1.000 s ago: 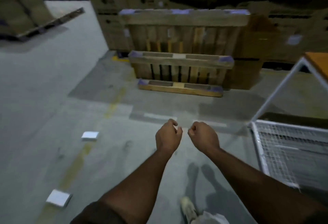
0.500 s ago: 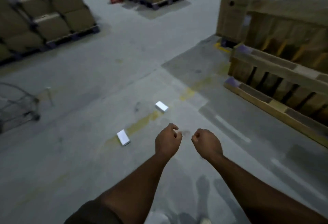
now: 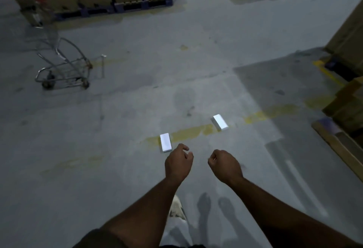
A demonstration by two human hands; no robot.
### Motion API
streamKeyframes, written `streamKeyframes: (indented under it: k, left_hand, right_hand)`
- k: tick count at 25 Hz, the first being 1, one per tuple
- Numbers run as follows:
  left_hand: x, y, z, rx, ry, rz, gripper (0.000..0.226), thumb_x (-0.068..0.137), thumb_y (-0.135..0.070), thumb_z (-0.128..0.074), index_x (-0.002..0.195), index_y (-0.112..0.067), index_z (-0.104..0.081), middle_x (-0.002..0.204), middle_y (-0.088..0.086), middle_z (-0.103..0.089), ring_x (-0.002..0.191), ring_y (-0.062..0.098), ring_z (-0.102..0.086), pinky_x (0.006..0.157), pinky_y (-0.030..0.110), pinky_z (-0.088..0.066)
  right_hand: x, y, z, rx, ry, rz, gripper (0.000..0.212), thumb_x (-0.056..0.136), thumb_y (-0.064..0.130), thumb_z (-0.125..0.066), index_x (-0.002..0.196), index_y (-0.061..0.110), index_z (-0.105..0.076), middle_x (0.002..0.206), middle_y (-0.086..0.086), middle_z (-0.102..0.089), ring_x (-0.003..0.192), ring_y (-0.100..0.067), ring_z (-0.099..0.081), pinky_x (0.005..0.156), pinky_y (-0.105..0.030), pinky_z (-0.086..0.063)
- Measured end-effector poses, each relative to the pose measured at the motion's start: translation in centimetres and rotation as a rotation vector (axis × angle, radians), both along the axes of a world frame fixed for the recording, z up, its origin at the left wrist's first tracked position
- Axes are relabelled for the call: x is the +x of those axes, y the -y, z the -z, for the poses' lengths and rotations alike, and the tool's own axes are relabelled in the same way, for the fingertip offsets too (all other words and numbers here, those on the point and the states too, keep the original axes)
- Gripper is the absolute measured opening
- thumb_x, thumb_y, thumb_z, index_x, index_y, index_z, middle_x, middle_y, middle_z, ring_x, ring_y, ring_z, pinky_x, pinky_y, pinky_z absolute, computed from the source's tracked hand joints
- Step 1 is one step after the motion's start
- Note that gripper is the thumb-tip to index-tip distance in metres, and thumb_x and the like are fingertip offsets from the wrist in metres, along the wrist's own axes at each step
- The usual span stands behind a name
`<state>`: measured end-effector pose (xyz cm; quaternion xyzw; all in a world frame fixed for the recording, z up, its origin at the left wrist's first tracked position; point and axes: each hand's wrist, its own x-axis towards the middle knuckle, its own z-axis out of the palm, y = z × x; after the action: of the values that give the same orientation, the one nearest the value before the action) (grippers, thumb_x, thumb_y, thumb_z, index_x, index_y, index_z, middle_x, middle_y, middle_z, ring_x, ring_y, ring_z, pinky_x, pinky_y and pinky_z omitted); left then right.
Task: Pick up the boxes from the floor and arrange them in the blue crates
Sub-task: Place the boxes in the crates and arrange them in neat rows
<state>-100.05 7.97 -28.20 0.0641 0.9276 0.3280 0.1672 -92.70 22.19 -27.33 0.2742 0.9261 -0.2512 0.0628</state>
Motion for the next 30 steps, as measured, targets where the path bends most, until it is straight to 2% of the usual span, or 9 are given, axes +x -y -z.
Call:
streamKeyframes:
  k: [4, 9, 13, 18, 22, 26, 30]
  left_hand:
    - [-8.5, 2.0, 1.7, -0.096, 0.061, -0.002, 0.019, 0.093, -0.037, -0.057, 0.109, -0.027, -0.062, 0.095, -0.003, -0.076, 0.100, 0.021, -0.069, 0.084, 0.029, -0.049]
    - [-16.4, 0.9, 2.4, -0.099, 0.122, -0.009, 0.018, 0.093, -0.038, -0.058, 0.106, -0.027, -0.061, 0.089, -0.004, -0.077, 0.099, 0.021, -0.069, 0.085, 0.030, -0.051]
    - [-21.5, -1.9, 3.7, -0.109, 0.145, -0.014, 0.019, 0.093, -0.037, -0.060, 0.108, -0.026, -0.062, 0.093, -0.003, -0.076, 0.098, 0.020, -0.069, 0.083, 0.028, -0.049]
    - [-29.2, -6.5, 7.0, -0.163, 0.181, -0.094, 0.019, 0.094, -0.035, -0.059, 0.109, -0.025, -0.063, 0.092, -0.003, -0.076, 0.098, 0.020, -0.069, 0.078, 0.027, -0.045]
    - [-34.9, -11.1, 13.6, -0.184, 0.237, -0.198, 0.023, 0.095, -0.035, -0.059, 0.114, -0.023, -0.063, 0.104, 0.001, -0.075, 0.097, 0.021, -0.070, 0.073, 0.024, -0.042]
    - [-38.8, -13.4, 22.7, -0.204, 0.316, -0.257, 0.025, 0.096, -0.034, -0.060, 0.117, -0.021, -0.061, 0.107, 0.002, -0.075, 0.100, 0.023, -0.070, 0.080, 0.027, -0.048]
    - [-41.6, -12.1, 36.4, -0.234, 0.434, -0.327, 0.033, 0.094, -0.034, -0.063, 0.121, -0.017, -0.057, 0.104, 0.006, -0.076, 0.103, 0.027, -0.070, 0.086, 0.033, -0.052]
  right_hand:
    - [-8.2, 1.1, 0.2, -0.030, 0.040, -0.031, 0.016, 0.093, 0.028, -0.050, 0.081, 0.020, -0.058, 0.095, -0.005, -0.067, 0.088, -0.024, -0.063, 0.066, -0.026, -0.037]
    - [-16.1, 0.5, 0.7, -0.054, 0.045, -0.032, 0.016, 0.093, 0.025, -0.049, 0.077, 0.021, -0.051, 0.096, -0.009, -0.067, 0.089, -0.028, -0.063, 0.066, -0.026, -0.034]
    - [-22.8, -1.9, 2.7, -0.109, 0.051, -0.043, 0.020, 0.093, 0.028, -0.048, 0.087, 0.015, -0.063, 0.097, -0.009, -0.068, 0.091, -0.027, -0.064, 0.071, -0.029, -0.042]
    - [-32.1, -6.9, 7.2, -0.196, 0.061, -0.104, 0.020, 0.094, 0.029, -0.051, 0.091, 0.015, -0.065, 0.097, -0.008, -0.067, 0.095, -0.027, -0.063, 0.075, -0.031, -0.044]
    - [-39.2, -10.7, 14.1, -0.244, 0.091, -0.138, 0.020, 0.096, 0.029, -0.051, 0.098, 0.015, -0.065, 0.102, -0.007, -0.066, 0.097, -0.026, -0.062, 0.079, -0.031, -0.044]
    - [-43.5, -12.2, 23.4, -0.296, 0.143, -0.129, 0.019, 0.095, 0.028, -0.052, 0.100, 0.015, -0.064, 0.101, -0.007, -0.067, 0.094, -0.025, -0.062, 0.076, -0.031, -0.044]
    - [-46.5, -11.6, 35.5, -0.347, 0.183, -0.105, 0.017, 0.097, 0.027, -0.050, 0.100, 0.015, -0.061, 0.100, -0.006, -0.064, 0.095, -0.025, -0.060, 0.071, -0.028, -0.035]
